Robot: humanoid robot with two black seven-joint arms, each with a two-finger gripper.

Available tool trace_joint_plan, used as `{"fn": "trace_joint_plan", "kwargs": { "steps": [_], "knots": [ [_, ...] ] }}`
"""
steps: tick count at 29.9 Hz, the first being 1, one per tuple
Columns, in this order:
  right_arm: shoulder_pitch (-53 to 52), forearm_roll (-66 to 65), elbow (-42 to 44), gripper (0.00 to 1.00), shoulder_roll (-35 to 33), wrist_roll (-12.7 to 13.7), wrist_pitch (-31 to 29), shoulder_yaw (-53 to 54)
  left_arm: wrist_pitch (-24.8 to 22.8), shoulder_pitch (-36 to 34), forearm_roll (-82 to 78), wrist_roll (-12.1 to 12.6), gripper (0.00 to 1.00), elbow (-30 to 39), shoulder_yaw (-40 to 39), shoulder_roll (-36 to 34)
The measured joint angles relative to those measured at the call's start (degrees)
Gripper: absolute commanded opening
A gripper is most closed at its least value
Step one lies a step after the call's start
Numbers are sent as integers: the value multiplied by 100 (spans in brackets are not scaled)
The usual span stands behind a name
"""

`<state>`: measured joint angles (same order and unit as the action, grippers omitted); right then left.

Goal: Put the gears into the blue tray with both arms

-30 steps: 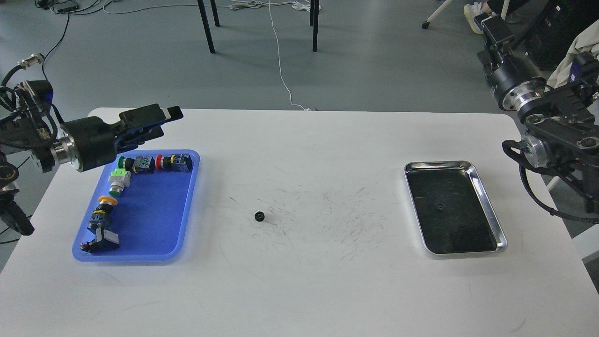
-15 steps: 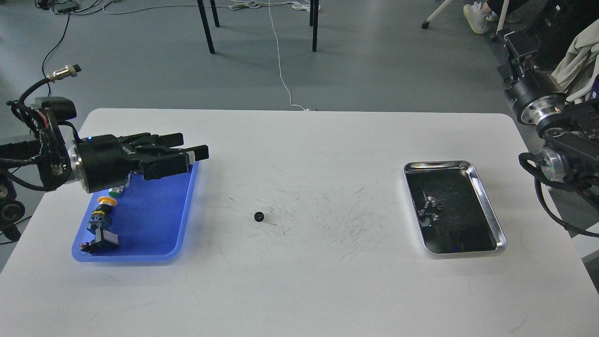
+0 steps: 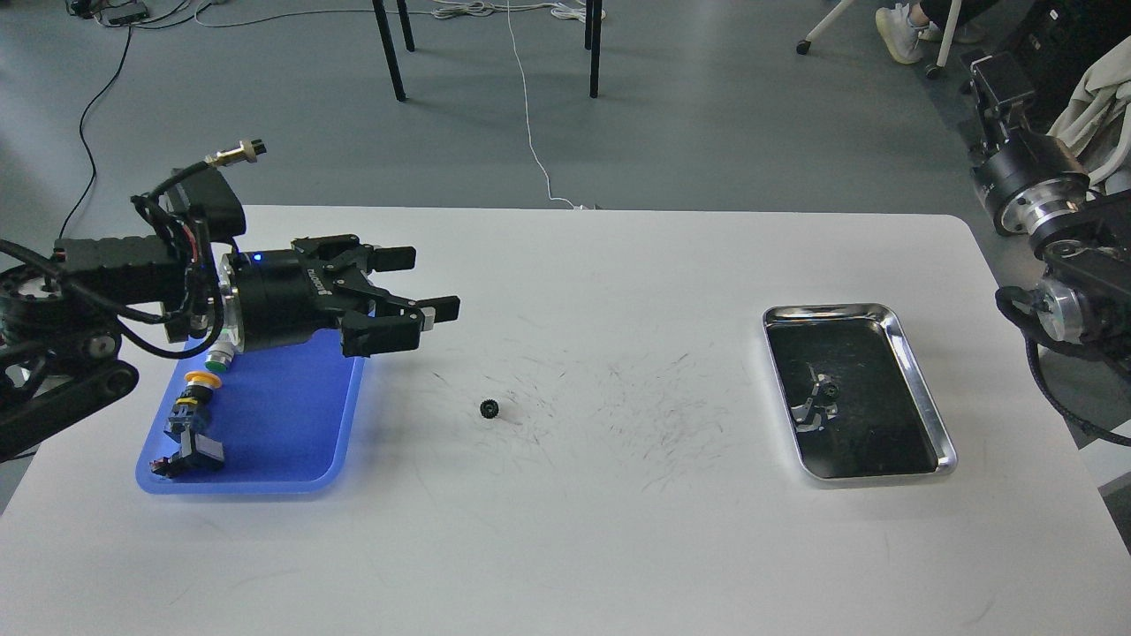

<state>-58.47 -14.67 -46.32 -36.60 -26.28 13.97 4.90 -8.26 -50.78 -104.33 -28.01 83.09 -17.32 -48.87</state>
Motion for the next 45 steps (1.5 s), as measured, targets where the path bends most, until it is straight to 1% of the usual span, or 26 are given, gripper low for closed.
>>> {"fn": "trace_joint_plan", "kwargs": {
  "steps": [6, 10, 14, 18, 22, 26, 30, 34, 36, 41, 45],
  "knots": [
    [-8, -4, 0, 94, -12, 0, -17, -13, -7, -294, -517, -1, 95, -234, 43, 386],
    [-14, -8, 1, 94, -13, 0, -17, -15, 10, -475, -1050, -1, 93, -382, 319, 527],
    [-46, -9, 1, 94, -13, 0, -27, -23, 349, -502, -1546, 0, 92, -642, 637, 694],
    [-86, -10, 33, 95, -111, 0, -62, -1, 684, -506, -1721, 1, 92, -986, 874, 899],
    [108, 97, 98, 95, -296, 4, -62, 250, 808, -479, -1783, 1, 92, -1131, 962, 1004],
    [475, 689, 98, 95, -303, 4, -88, 593, 893, -445, -1807, 1, 92, -1183, 1114, 1136],
    [688, 1074, 54, 95, -123, -2, -48, 926, 1036, -438, -1820, 1, 92, -1355, 1311, 1316],
    [861, 1153, 49, 95, 144, -9, -41, 1364, 1167, -430, -2008, 1, 92, -1476, 1483, 1405],
    [901, 1155, 77, 95, 292, -12, -47, 1542, 1225, -395, -2050, 1, 89, -1558, 1510, 1415],
    [874, 1131, 109, 95, 550, -16, -38, 1651, 1379, -263, -2067, 1, 86, -1669, 1613, 1457],
    [785, 1121, 115, 95, 615, -16, -34, 1654, 1469, -226, -2067, 1, 81, -1775, 1683, 1598]
  ]
}}
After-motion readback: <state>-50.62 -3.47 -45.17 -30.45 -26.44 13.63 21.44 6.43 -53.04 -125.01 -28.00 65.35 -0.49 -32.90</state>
